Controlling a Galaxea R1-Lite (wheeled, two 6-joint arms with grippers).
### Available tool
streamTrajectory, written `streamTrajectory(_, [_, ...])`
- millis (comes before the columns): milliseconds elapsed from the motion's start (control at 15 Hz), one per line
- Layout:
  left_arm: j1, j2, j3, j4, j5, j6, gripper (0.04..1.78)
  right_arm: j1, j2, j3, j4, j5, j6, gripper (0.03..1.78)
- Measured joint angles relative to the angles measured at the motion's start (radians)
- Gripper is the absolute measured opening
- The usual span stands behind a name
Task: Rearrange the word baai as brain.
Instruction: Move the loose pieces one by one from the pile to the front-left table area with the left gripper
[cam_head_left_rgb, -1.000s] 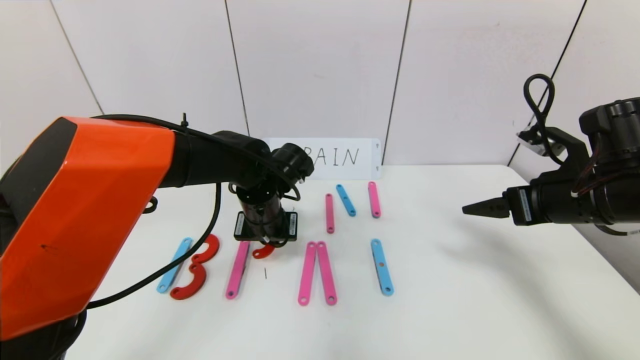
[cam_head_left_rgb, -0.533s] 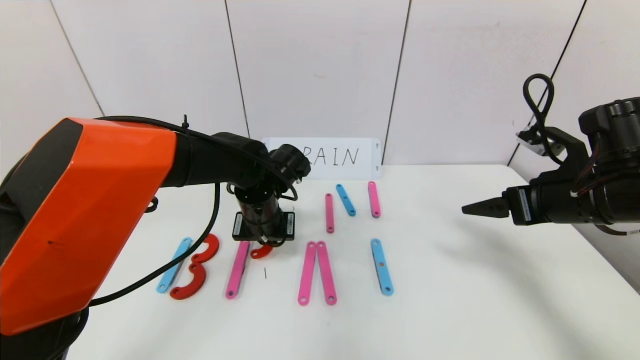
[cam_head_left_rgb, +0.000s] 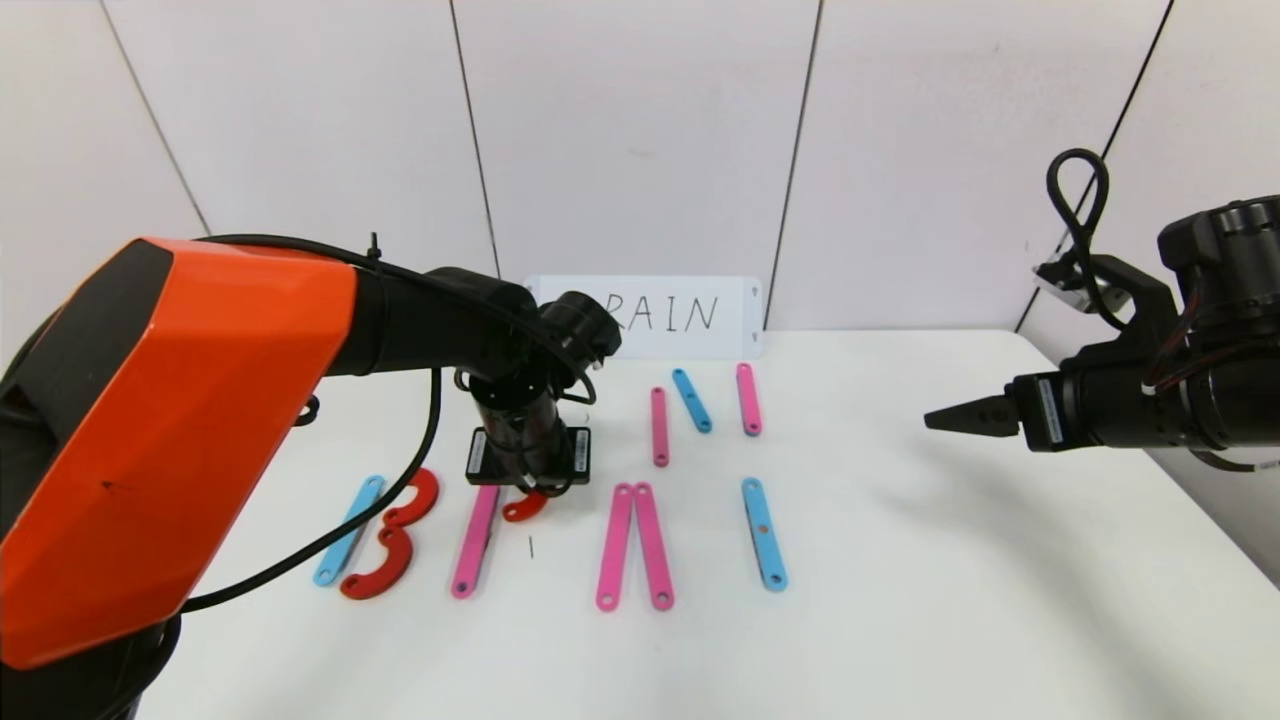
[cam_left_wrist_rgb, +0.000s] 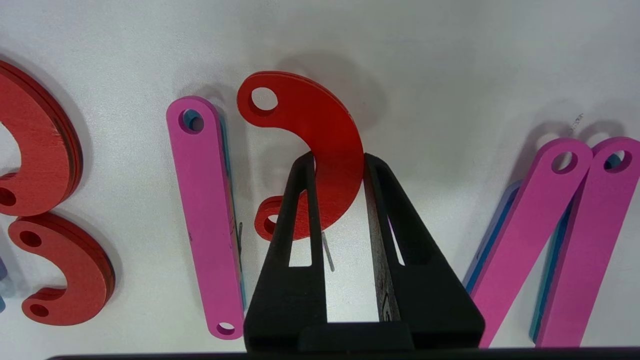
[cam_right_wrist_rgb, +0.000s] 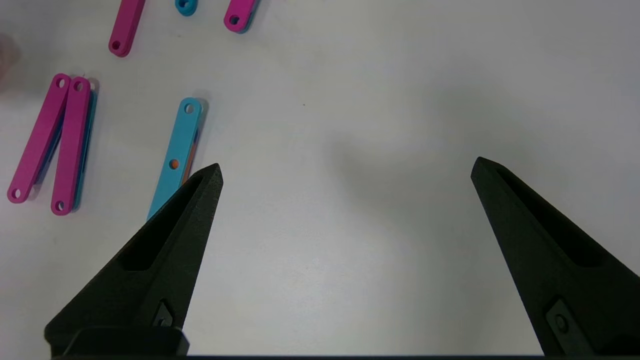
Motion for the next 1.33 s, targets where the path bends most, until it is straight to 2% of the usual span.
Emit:
streamTrajectory(533, [0.007,0.019,-0.003,-0.003,0.001,0.001,0.30,0.001,0.000,0.000,0.000,0.000,0.000,1.74])
streamTrajectory(733, [0.007,0.019,-0.005,-0.005,0.002,0.004,0.42,0.002,0.001,0.000,0.000,0.000,0.000,1.74])
streamTrajectory(867, [0.008,0.019,-0.008,-0.011,0.001,0.007,0.64,0.002,0.001,0.000,0.000,0.000,-0.001,1.74])
streamTrajectory(1133, [0.006,0.019,-0.013,-0.023,0.000,0.012,1.31,0.002,0.004,0.000,0.000,0.000,-0.001,1.74])
streamTrajectory(1333, [0.003,0.017,-0.023,-0.036,-0.001,0.013,1.64,0.003,0.005,0.001,0.000,0.000,-0.001,1.74])
